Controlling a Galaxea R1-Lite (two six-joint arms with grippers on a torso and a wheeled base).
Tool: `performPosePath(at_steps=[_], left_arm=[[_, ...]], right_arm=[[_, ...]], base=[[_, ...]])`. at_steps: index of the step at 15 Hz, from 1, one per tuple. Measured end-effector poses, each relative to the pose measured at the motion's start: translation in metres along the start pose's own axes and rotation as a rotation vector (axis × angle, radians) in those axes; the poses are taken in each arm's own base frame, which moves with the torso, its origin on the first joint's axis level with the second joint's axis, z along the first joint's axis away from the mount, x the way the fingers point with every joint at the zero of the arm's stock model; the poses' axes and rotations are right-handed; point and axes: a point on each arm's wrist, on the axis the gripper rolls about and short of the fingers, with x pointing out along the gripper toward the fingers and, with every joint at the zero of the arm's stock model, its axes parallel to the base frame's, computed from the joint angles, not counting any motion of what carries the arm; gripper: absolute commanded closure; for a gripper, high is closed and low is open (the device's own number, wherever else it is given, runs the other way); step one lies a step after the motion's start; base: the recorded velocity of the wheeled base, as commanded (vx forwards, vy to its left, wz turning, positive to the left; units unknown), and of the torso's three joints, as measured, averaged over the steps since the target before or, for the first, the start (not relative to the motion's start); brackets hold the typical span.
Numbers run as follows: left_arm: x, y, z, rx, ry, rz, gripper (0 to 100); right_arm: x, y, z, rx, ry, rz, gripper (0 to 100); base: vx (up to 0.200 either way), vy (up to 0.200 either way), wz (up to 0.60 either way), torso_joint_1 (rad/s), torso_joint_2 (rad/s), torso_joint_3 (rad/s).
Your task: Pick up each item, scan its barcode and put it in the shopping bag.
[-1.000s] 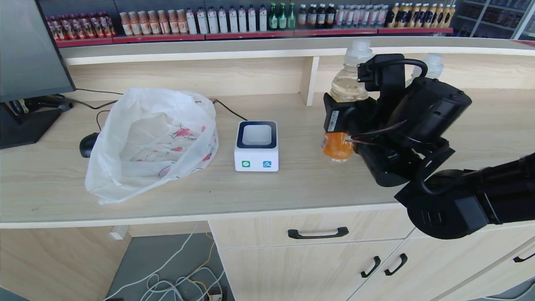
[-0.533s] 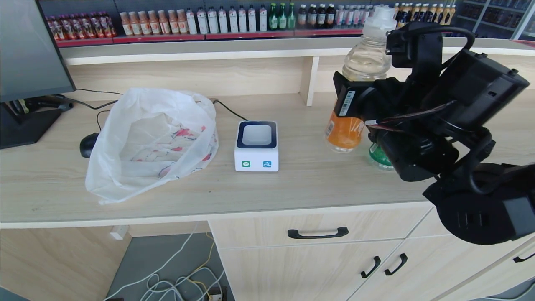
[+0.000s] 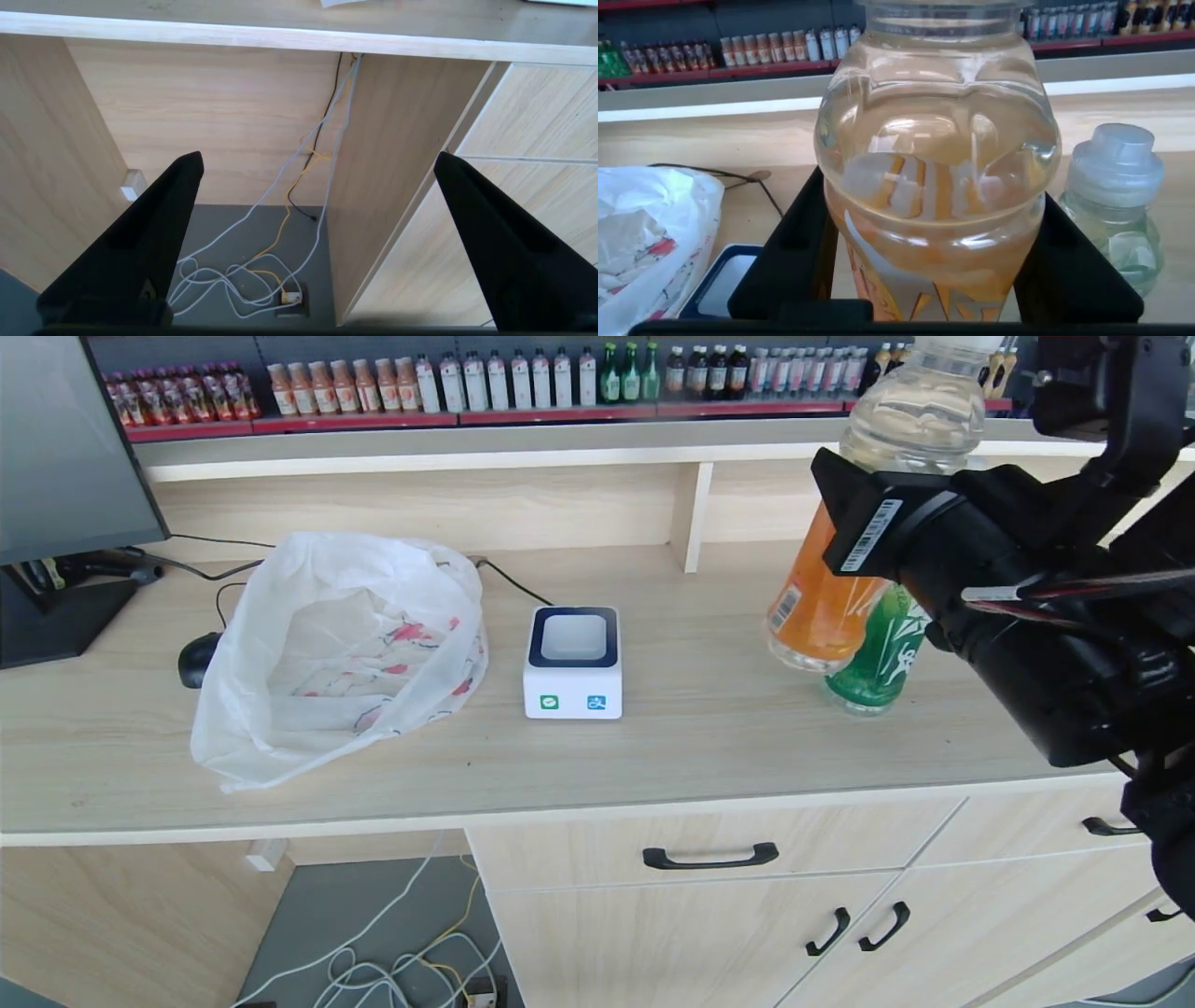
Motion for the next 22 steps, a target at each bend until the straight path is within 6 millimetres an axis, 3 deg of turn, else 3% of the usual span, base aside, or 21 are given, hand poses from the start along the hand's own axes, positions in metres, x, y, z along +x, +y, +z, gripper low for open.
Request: performPosePath(at_steps=[16, 22], left_arm=[[0.000, 0.000, 0.000, 0.000, 0.000, 0.000, 0], [0.000, 0.000, 0.000, 0.000, 0.000, 0.000, 0]], right_arm=[[-0.089, -0.017, 0.013, 0.091, 0.056, 0.170, 100], [-0.116, -0.013, 0.010, 0.164, 0.076, 0.395, 100]], base=[[0.000, 0.000, 0.00, 0.000, 0.00, 0.000], [0.000, 0.000, 0.00, 0.000, 0.00, 0.000]])
